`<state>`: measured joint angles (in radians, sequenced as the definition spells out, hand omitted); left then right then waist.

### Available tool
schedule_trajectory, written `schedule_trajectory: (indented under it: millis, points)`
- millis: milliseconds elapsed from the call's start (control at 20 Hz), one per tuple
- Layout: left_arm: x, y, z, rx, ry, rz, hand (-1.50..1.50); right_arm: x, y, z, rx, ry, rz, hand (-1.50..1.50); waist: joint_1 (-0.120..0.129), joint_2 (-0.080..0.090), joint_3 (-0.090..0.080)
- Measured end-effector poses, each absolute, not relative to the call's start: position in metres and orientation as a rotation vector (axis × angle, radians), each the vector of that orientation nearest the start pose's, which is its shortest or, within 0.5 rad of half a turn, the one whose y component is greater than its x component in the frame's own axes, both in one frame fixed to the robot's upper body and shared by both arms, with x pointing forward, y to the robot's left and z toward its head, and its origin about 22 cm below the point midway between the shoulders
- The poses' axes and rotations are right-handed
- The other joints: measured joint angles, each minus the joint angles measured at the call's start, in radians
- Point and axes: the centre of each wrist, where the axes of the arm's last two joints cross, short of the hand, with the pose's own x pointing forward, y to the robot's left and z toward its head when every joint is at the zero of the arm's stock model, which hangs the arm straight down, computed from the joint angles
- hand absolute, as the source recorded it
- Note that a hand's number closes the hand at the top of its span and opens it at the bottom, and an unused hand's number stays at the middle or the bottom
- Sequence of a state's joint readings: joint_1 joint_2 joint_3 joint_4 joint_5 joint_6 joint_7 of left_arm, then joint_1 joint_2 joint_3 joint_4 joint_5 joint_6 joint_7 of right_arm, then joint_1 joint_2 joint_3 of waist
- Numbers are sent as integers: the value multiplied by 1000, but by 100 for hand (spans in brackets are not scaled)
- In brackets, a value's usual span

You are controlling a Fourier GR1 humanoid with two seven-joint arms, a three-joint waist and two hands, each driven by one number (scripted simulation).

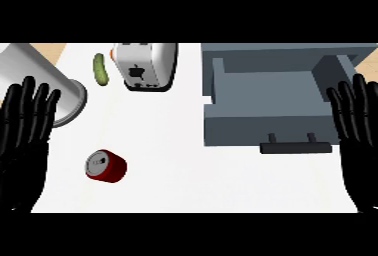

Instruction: Pick up the can, place it into the drawer and close the drawer

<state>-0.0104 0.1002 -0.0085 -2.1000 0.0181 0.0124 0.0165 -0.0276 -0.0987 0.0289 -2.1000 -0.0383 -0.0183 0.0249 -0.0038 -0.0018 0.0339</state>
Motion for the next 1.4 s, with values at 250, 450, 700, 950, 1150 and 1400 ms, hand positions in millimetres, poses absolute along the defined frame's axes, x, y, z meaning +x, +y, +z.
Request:
schedule_trajectory:
  millis: [250,450,700,950,1150,1400]
  points:
    - [188,238,127,256,-2070,28,-150,210,-239,128,-17,-2095,53,-150,12,-2,-23]
    - [170,250,107,448,-1860,269,-150,206,-250,114,-102,-1959,-16,-150,27,0,-30]
    - [144,238,105,551,-1686,457,-150,201,-261,106,-144,-1846,-63,-150,18,0,-32]
    - [132,219,111,594,-1634,514,-150,200,-265,103,-155,-1812,-67,-150,9,0,-33]
    - [133,213,111,604,-1618,526,-150,194,-268,101,-156,-1804,-69,-150,6,1,-33]
    - [138,210,106,598,-1586,524,-150,190,-272,98,-169,-1813,-73,-150,4,1,-34]
